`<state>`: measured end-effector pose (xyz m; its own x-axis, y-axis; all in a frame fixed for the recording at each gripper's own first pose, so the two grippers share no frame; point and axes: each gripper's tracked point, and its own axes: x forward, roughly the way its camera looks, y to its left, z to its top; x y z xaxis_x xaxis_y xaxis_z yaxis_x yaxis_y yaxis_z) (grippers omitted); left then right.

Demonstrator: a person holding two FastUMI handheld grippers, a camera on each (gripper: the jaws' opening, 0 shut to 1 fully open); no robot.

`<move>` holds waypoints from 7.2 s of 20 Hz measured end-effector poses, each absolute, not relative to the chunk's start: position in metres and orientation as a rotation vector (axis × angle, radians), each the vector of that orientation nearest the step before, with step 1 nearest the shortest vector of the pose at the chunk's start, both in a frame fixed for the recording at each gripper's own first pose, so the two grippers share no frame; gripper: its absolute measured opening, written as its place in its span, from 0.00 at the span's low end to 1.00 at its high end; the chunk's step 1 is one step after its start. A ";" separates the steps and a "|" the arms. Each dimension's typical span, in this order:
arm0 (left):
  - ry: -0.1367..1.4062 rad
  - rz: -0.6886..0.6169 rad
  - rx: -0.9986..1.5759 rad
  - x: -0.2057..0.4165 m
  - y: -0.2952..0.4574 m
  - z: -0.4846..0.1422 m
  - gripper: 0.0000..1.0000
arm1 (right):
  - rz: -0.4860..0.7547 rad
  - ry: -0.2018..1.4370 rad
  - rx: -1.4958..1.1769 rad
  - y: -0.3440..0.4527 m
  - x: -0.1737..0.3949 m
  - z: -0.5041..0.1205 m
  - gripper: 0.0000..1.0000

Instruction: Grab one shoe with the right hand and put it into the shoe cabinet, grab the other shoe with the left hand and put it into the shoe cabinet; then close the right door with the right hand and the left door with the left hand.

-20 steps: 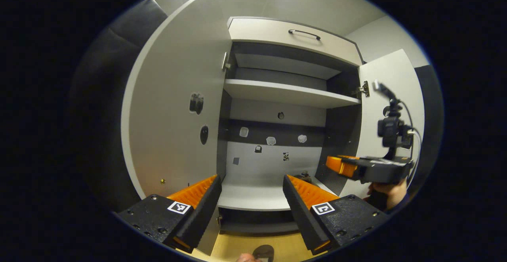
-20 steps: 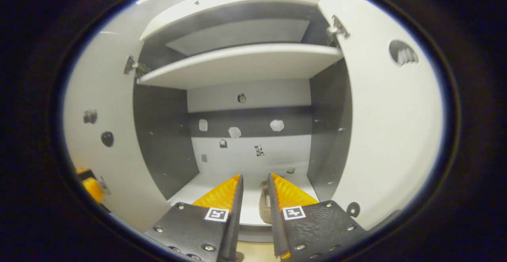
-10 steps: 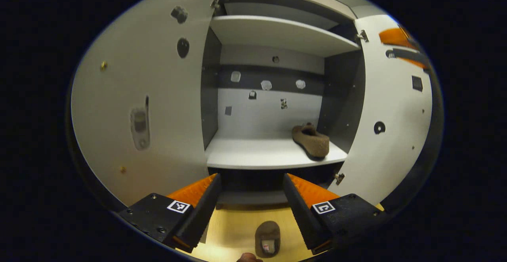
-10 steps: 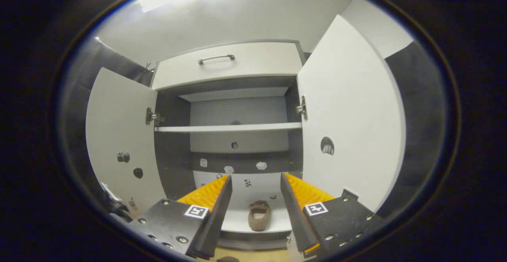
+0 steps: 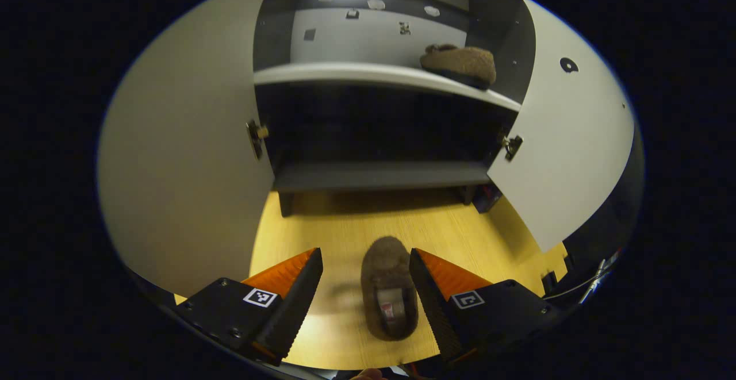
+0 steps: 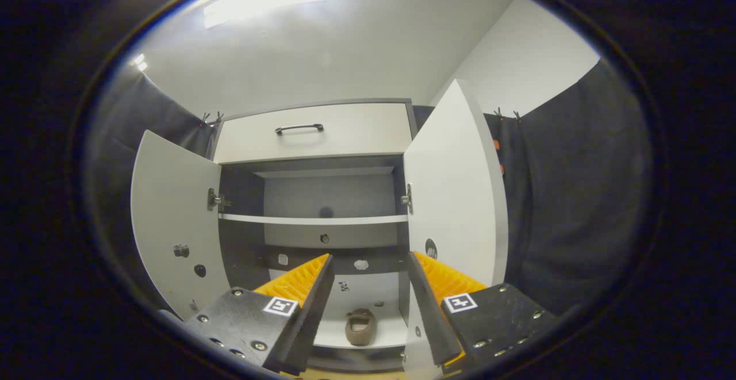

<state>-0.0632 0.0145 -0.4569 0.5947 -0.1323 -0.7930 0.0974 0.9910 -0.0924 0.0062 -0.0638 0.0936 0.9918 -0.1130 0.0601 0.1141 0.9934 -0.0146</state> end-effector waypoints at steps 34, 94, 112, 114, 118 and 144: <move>0.999 -0.159 -0.300 -0.036 -0.001 -0.435 0.02 | -0.147 -0.089 -0.033 -0.073 -0.001 0.096 0.75; 0.483 -0.107 -0.112 0.243 0.013 -0.200 0.65 | -0.374 -0.089 -0.079 -0.151 -0.059 0.105 0.77; 0.098 -0.213 -0.091 0.065 -0.002 0.017 0.93 | -0.512 0.012 -0.100 -0.235 -0.053 0.061 0.93; 0.081 -0.200 -0.079 0.053 0.002 0.025 0.92 | -0.496 0.008 -0.098 -0.232 -0.052 0.062 0.92; 0.064 -0.170 -0.093 0.028 0.014 0.040 0.93 | -0.455 0.010 -0.105 -0.228 -0.050 0.062 0.92; -0.052 -0.127 -0.132 -0.039 0.071 0.089 0.92 | 0.039 0.113 0.016 -0.076 0.044 0.012 0.88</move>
<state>-0.0390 0.0705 0.0891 0.9906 -0.1232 0.0598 0.1300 0.9832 -0.1278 0.0436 -0.0755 0.0125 0.9929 0.0396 -0.1119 -0.0379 0.9991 0.0180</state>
